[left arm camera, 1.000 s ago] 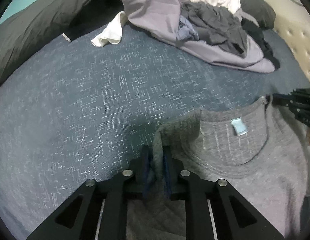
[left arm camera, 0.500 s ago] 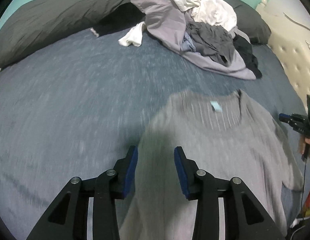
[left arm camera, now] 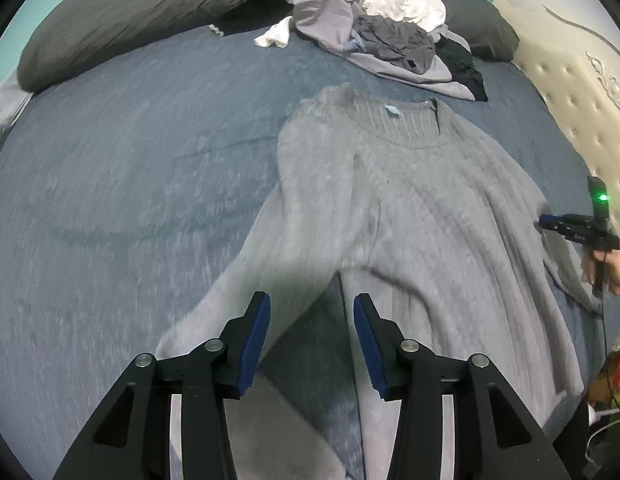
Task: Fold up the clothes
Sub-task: 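Open both tools and lay the sweatshirt flat on the bed, then grasp the sleeve with the left tool and lift it across the body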
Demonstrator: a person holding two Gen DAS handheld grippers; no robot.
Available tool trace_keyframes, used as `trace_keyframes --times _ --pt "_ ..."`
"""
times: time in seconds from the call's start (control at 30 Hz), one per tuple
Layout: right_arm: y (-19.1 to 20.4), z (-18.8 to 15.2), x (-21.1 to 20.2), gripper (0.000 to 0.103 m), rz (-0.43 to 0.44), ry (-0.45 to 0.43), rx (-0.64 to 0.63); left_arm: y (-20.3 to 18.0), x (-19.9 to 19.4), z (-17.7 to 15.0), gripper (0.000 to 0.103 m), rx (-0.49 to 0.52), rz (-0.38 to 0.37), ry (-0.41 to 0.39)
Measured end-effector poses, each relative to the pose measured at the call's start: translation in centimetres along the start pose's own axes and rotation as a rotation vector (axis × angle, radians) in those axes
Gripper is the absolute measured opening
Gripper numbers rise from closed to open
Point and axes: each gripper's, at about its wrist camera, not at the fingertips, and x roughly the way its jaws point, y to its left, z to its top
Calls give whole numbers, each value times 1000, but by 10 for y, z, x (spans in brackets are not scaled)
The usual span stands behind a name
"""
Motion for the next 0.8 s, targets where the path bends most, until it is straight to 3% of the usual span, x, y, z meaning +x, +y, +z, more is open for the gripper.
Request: trace_keyframes --times 0.23,0.43,0.67,0.8 --pt "11 -4 20 19 -45 50 -64 19 -1 -24 48 -48 11 29" --pt "12 -9 23 6 -40 45 -76 26 3 -33 48 -60 12 43" --pt "23 -19 5 4 31 34 -122 43 -5 -42 49 -98 23 28" --pt "21 -16 12 6 7 65 -110 58 -10 -54 52 -128 57 28"
